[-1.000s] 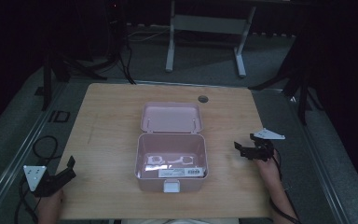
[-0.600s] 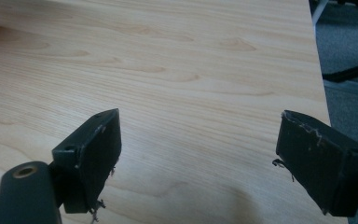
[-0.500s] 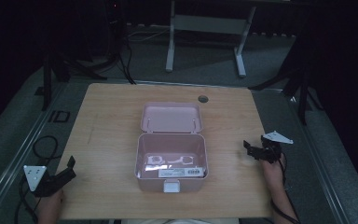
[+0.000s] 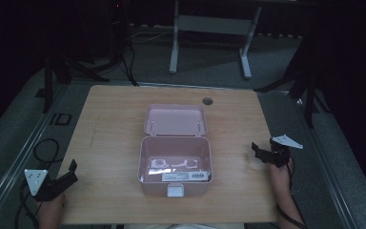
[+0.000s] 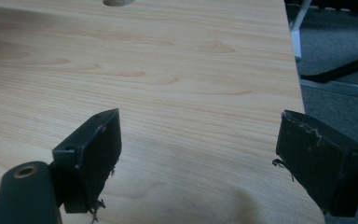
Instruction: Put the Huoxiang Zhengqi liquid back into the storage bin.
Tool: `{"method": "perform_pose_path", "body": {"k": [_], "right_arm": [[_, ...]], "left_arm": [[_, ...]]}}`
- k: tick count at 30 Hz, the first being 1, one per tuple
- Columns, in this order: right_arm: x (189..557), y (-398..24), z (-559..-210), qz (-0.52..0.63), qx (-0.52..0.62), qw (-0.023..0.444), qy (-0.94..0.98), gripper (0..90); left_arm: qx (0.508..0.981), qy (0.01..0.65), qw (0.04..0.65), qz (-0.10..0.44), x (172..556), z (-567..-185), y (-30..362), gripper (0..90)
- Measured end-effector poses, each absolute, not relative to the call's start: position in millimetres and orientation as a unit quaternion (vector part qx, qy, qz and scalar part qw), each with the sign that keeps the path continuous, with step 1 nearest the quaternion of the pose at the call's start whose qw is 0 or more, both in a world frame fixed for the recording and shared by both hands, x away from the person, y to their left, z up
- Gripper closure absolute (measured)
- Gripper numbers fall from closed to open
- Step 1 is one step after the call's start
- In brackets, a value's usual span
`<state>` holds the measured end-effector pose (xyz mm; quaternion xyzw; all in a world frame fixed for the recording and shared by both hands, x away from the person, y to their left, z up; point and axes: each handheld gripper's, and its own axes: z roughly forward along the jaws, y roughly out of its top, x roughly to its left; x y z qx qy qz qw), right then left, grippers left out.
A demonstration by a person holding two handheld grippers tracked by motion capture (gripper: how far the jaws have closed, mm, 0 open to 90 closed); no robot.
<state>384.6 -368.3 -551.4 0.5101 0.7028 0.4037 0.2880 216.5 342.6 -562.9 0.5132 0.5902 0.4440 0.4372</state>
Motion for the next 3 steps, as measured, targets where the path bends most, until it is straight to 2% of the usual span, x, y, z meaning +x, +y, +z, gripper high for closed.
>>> {"method": "perform_pose_path", "body": {"k": [3], "right_arm": [[385.8,-366.8,-552.6,0.396,0.51,0.289,0.707,13.7]], "left_arm": [[0.513,0.59,0.438,0.444,216.5,-562.9,342.7,2.1]]}}
